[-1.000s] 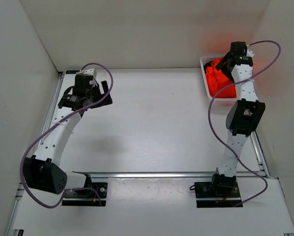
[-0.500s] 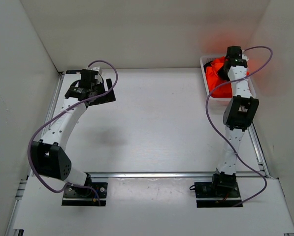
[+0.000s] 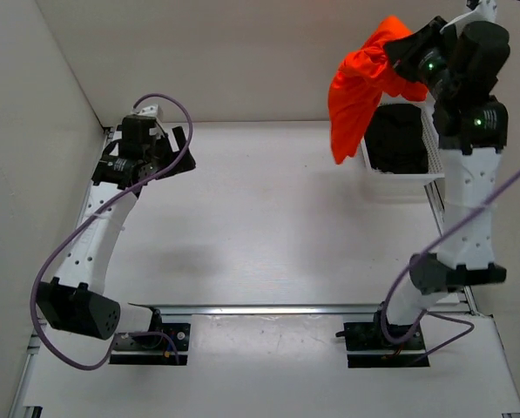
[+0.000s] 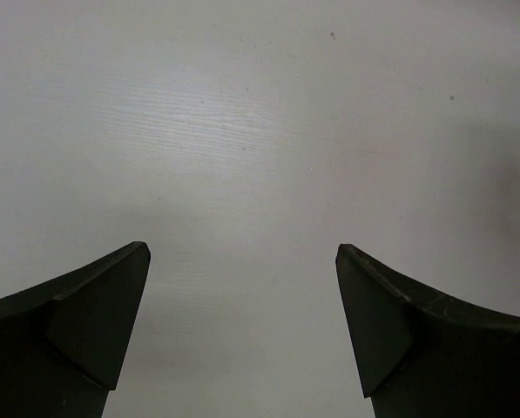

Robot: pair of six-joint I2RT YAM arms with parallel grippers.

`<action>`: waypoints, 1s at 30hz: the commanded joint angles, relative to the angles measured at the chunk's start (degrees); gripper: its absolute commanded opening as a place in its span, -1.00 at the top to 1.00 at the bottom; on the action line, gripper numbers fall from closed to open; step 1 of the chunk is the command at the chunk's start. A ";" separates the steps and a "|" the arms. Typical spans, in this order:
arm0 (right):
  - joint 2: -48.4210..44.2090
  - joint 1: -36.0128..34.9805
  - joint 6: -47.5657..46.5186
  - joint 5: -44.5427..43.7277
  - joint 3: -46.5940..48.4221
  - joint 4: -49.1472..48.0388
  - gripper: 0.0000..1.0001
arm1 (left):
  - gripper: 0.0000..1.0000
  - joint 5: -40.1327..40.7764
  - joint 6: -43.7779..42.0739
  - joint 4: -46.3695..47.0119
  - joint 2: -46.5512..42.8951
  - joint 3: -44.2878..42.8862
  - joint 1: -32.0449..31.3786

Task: Fold and stack the shorts
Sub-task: Move the shorts to the center of the board, then flatten the shorts out

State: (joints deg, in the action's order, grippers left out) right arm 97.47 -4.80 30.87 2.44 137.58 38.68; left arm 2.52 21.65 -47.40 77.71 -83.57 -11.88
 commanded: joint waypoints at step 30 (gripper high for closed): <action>-24.70 -16.12 14.02 8.62 -84.56 -9.22 -0.67 | -1.00 -5.70 12.09 1.42 7.62 17.04 -8.69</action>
State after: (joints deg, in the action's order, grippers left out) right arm 71.24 -20.47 39.40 5.04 56.80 35.35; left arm -5.65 30.96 -48.99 83.24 -66.98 -20.45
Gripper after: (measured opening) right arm 0.823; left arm 0.987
